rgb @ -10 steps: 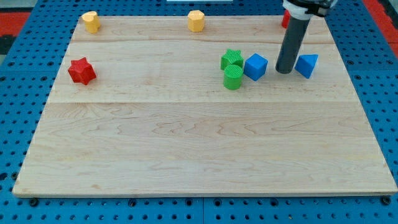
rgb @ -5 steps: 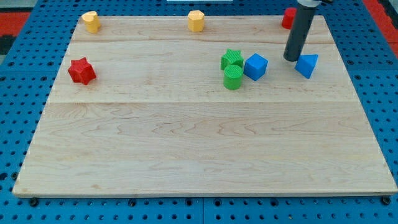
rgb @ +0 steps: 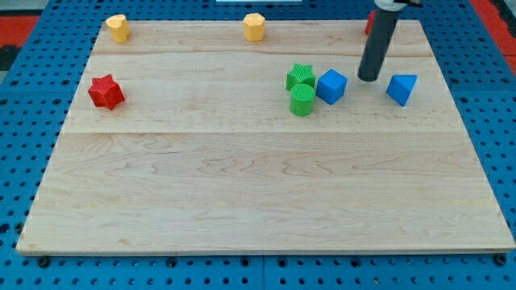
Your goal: Push the triangle towards the right side of the board
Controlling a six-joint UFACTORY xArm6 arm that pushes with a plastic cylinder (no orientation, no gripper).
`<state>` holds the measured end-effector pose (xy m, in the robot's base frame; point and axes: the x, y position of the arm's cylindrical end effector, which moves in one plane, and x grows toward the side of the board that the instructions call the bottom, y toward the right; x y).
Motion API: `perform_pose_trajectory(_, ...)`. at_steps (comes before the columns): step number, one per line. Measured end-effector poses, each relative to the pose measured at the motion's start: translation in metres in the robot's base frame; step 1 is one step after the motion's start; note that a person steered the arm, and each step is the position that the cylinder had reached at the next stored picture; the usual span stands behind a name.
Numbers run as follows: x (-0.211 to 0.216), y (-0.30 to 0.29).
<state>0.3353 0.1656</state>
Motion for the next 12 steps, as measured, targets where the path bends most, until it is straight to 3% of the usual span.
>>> perform_pose_trajectory(9,0.014,0.054)
perform_pose_trajectory(12,0.009,-0.016)
